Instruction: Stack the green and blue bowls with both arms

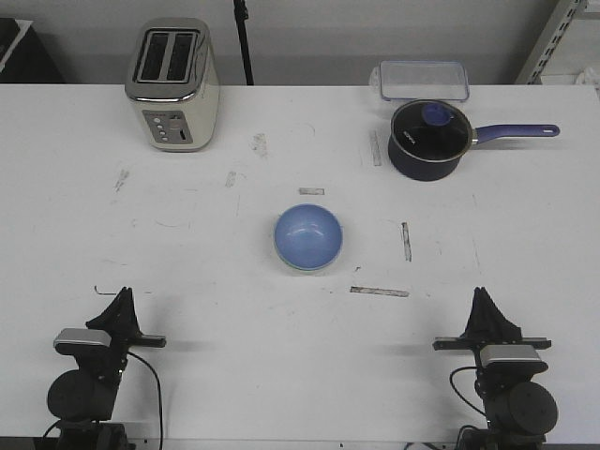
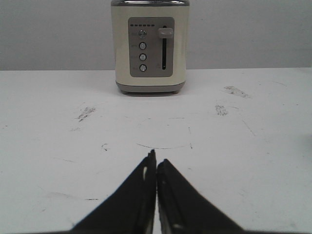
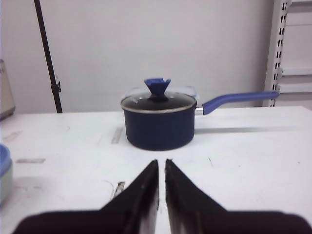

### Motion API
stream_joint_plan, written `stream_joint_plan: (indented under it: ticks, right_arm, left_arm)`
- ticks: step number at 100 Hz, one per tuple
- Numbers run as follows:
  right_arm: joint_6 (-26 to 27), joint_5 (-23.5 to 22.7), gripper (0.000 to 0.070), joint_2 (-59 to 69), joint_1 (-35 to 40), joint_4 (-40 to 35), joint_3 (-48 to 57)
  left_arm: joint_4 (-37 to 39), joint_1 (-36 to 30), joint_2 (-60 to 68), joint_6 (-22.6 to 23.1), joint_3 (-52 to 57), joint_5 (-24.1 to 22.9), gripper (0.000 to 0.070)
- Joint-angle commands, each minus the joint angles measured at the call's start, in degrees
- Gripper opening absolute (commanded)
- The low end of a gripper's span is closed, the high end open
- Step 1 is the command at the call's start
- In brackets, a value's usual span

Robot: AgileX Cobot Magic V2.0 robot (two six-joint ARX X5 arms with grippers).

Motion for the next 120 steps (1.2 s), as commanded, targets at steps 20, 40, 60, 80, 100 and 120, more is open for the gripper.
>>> stream_joint_plan:
  ticks: [20, 40, 60, 80, 100, 120]
  right_arm:
    - [0.0, -0.3, 0.0013, 0.0, -0.4, 6.6, -5.4]
    - [0.0, -0.3, 0.0013, 0.0, -0.4, 6.7, -5.4]
    - [0.0, -0.3, 0.0013, 0.0, -0.4, 6.7, -5.4]
    - [0.0, -0.3, 0.0013, 0.0, -0.4, 6.7, -5.4]
    - [0.0, -0.3, 0.0013, 0.0, -0.4, 6.7, -5.4]
    - [0.0, -0.3, 0.0013, 0.0, -0.4, 6.7, -5.4]
  left_arm:
    - [0.7, 0.1, -0.1, 0.3, -1.2, 0.0, 0.0002]
    - [0.7, 0.1, -0.1, 0.3, -1.2, 0.0, 0.0002]
    - [0.7, 0.0, -0.1, 0.3, -1.2, 0.0, 0.0002]
    - [0.7, 0.1, -0.1, 0.3, -1.2, 0.0, 0.0003]
    - [0.7, 0.0, -0.1, 0.3, -1.2, 0.0, 0.0002]
    - [0.7, 0.0, -0.1, 0.3, -1.2, 0.0, 0.0002]
